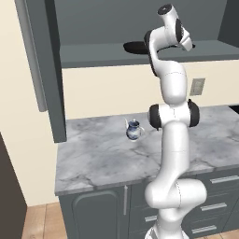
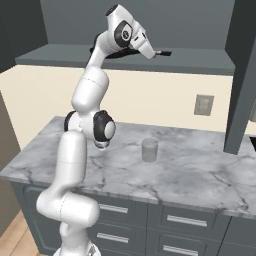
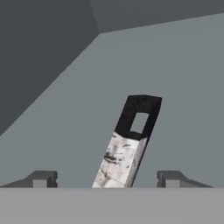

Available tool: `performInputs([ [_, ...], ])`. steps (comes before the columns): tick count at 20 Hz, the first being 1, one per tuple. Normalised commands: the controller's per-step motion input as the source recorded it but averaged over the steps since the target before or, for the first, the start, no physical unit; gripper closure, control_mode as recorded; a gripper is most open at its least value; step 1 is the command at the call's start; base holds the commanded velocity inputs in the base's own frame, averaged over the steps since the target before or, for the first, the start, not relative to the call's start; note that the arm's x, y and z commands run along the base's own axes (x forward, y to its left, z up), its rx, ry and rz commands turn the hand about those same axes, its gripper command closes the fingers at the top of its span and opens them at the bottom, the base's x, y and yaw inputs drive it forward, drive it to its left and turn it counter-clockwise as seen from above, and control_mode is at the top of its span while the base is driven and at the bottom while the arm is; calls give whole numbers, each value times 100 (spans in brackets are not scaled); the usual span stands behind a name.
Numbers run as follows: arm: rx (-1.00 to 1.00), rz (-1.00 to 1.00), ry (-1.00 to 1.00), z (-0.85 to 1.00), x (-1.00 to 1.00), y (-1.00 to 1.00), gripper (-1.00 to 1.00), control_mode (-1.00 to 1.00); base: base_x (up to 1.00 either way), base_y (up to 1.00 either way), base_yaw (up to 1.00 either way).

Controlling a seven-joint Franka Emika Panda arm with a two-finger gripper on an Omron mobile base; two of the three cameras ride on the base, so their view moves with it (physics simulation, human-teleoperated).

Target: Pick the pan from the cabinet and place it on the stove. Then turn on the stove burner for the pan.

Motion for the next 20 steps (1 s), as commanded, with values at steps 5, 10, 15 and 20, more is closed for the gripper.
performInputs([
  [5,0,0,0,-71,22,0,100,-100,0,0,0],
  [10,0,0,0,-59,17,0,100,-100,0,0,0],
  [15,0,0,0,-50,11,0,100,-100,0,0,0],
  [20,-1,0,0,-31,1,0,100,-100,0,0,0],
])
